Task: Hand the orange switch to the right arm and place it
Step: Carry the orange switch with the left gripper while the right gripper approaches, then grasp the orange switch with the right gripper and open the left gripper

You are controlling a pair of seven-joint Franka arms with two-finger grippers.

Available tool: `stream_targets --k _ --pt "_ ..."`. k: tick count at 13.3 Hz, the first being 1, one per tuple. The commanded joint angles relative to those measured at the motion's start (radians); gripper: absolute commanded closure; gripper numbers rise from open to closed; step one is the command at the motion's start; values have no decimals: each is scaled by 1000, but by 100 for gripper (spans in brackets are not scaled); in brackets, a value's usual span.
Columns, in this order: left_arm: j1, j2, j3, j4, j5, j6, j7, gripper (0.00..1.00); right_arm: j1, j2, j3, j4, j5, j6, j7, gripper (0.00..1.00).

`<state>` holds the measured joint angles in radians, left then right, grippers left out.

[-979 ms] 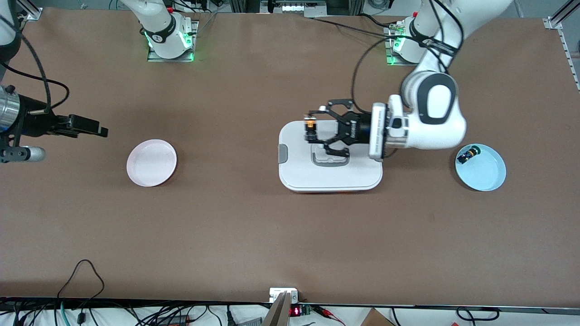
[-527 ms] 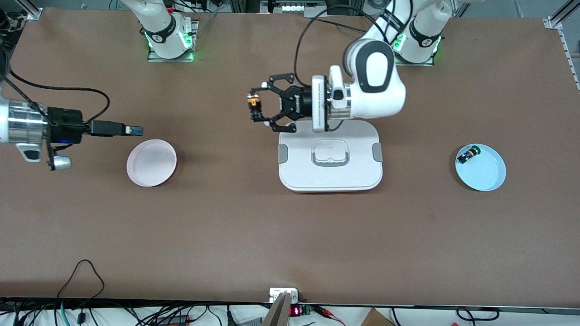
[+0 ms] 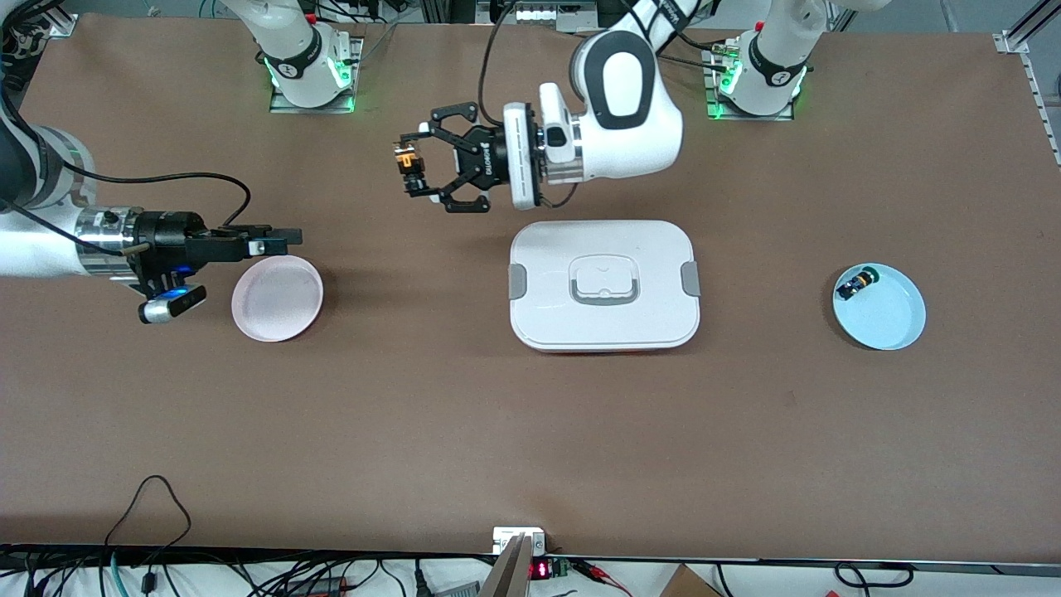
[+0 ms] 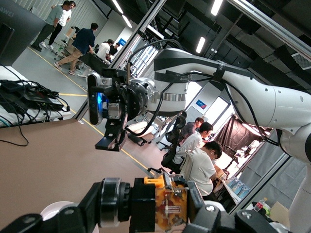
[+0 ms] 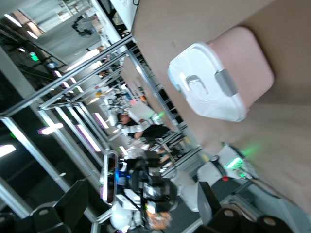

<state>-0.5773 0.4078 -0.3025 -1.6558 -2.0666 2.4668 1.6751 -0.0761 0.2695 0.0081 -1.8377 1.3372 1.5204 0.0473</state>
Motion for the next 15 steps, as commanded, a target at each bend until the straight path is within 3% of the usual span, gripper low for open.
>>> stream_targets --k 1,10,15 --pt "-39 72 13 108 -30 52 2 100 16 -16 4 -23 39 -3 32 0" --pt "-49 111 14 151 -30 58 3 100 88 -55 6 -104 40 -69 49 0" --pt "-49 111 16 152 -30 58 5 100 111 -69 6 -106 99 -75 137 0"
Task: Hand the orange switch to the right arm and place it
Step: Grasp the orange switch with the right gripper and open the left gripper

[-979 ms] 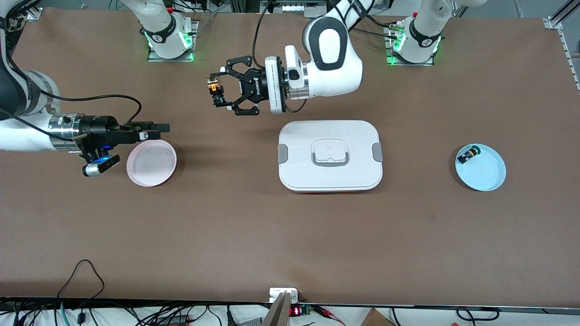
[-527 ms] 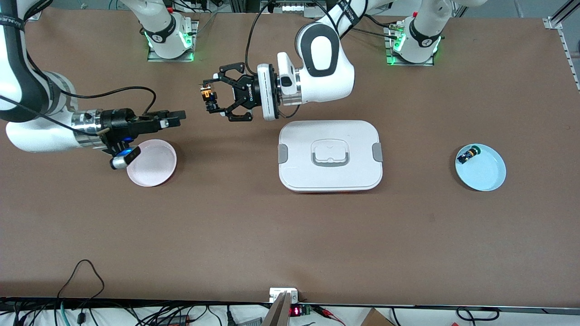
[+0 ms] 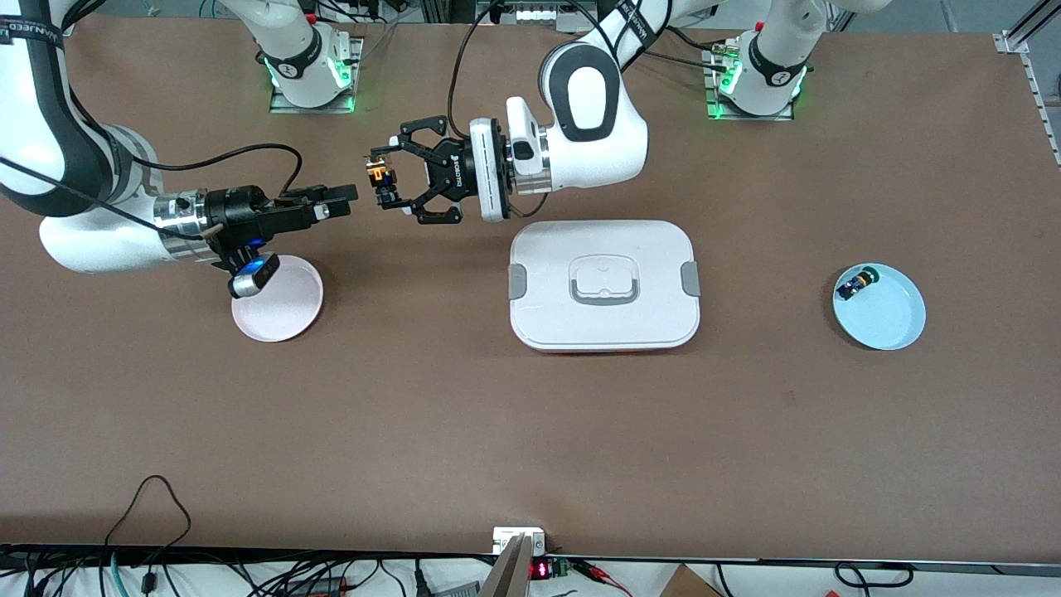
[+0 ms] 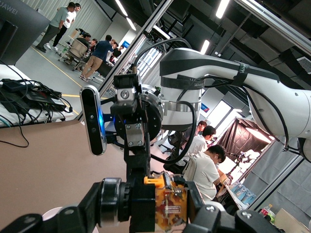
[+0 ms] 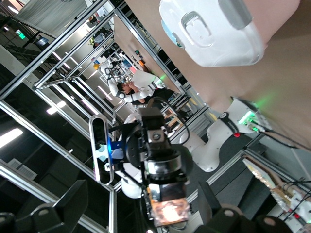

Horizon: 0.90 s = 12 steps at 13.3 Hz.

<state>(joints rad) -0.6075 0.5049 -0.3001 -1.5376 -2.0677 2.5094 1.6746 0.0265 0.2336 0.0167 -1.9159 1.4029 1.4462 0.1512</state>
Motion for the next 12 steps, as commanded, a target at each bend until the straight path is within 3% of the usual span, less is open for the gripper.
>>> stream_targets --k 1,12 --pt "-18 14 15 34 -29 16 5 99 16 -33 -3 -29 33 -3 34 0" --pt "-18 15 16 34 -29 14 8 99 49 -4 -3 -51 96 6 33 0"
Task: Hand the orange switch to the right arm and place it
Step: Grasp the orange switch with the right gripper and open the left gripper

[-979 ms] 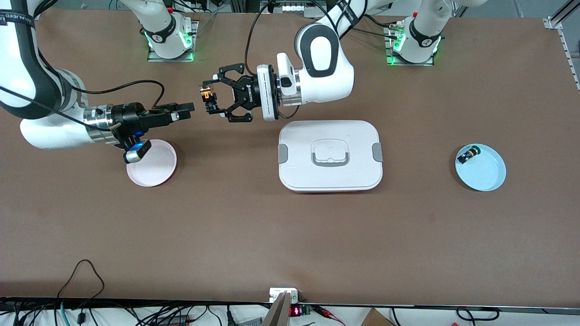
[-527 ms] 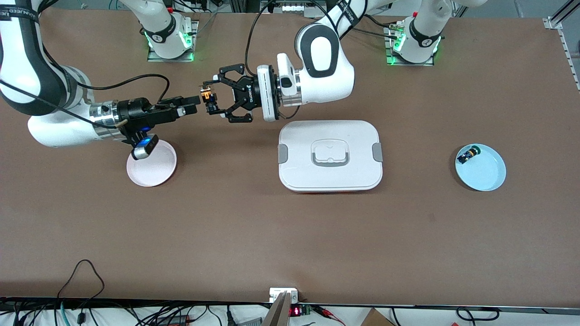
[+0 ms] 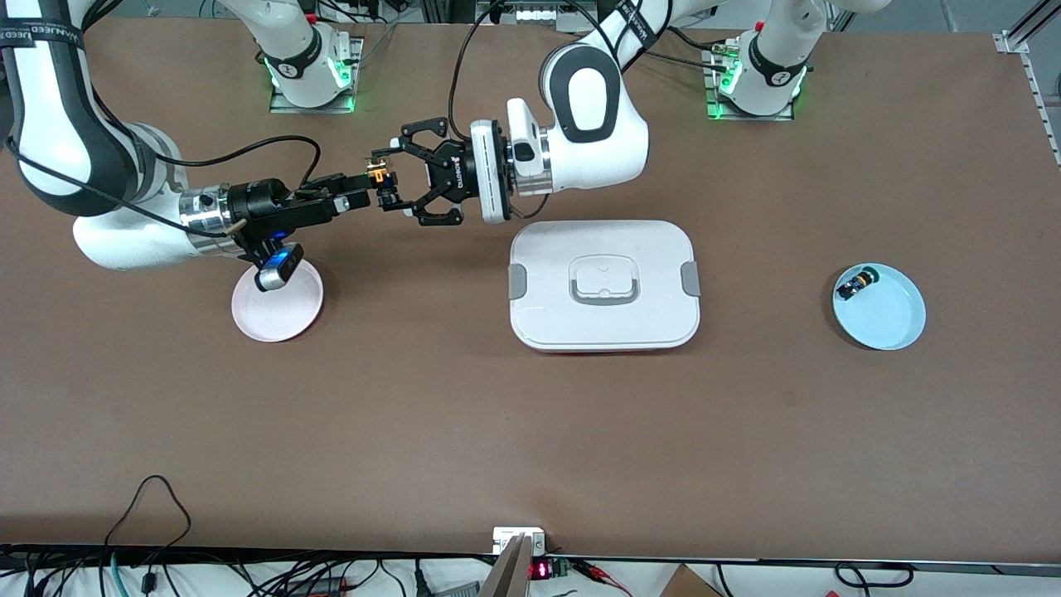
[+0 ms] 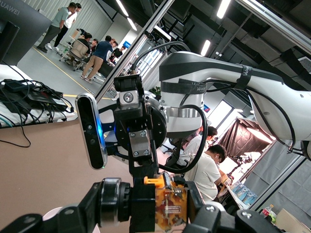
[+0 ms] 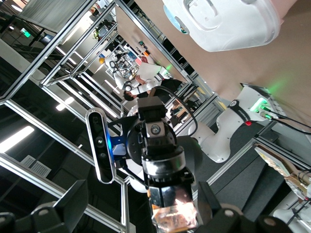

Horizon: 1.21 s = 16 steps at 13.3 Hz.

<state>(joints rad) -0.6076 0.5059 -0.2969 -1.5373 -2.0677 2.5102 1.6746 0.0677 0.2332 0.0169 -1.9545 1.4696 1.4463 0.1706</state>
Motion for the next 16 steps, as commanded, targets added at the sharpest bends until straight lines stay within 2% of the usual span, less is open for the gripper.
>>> stream_targets --k 1,5,7,10,11,15,16 --pt "-18 14 13 34 -31 13 8 99 9 -2 -3 -12 29 8 12 0" --pt "-18 14 13 34 -31 13 8 98 18 17 -3 -14 31 9 3 1" --pt "-18 14 13 34 -31 13 8 98 23 15 -3 -14 44 10 1 6" --pt "-18 14 13 34 -31 13 8 98 27 18 -3 -14 48 -1 -91 35" --pt "-18 14 13 34 -31 13 8 98 27 20 -3 -14 48 -1 -97 42" --pt "-18 14 13 34 -31 13 8 97 35 21 -3 -12 48 -1 -118 65" --pt "-17 14 13 34 -31 13 8 97 40 20 -3 -12 48 -1 -141 67"
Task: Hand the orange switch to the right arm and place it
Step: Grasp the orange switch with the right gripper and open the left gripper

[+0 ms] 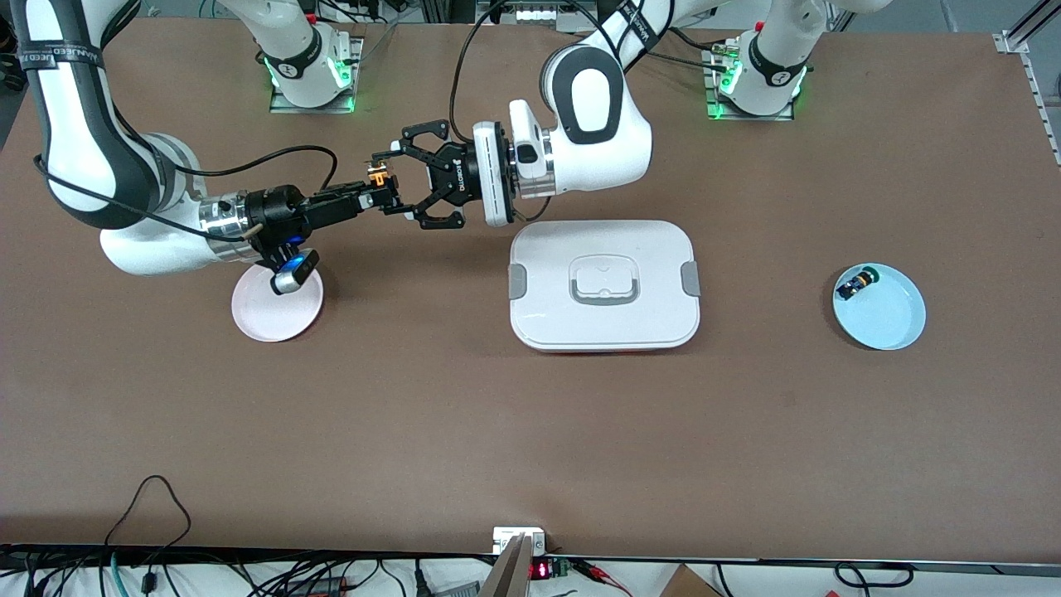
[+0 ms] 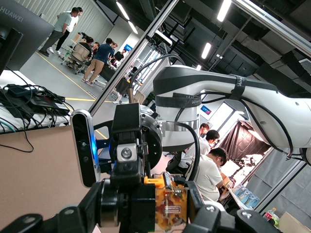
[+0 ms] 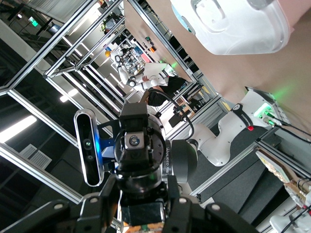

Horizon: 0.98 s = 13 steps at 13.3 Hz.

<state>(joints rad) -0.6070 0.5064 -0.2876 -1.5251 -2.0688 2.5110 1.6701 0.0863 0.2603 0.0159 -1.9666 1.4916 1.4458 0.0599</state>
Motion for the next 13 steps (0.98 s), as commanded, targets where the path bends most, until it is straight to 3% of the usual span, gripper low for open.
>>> stream_targets --k 1,6,7,8,11,13 --pt "-17 14 4 22 -30 14 13 96 21 -9 -2 -1 25 -1 -55 68" --pt "-17 12 10 22 -114 14 40 71 20 -15 -2 6 25 -2 -66 71" --pt "-16 12 10 22 -116 14 42 49 20 -15 -2 6 25 -1 -68 71" --pt "-14 9 10 20 -116 11 43 0 21 -16 -2 6 25 -1 -71 71" --pt "10 -14 14 5 -117 9 46 0 21 -18 -2 6 25 -1 -80 72" --pt "73 -61 22 -59 -120 9 46 0 20 -18 -2 8 25 -2 -97 72"
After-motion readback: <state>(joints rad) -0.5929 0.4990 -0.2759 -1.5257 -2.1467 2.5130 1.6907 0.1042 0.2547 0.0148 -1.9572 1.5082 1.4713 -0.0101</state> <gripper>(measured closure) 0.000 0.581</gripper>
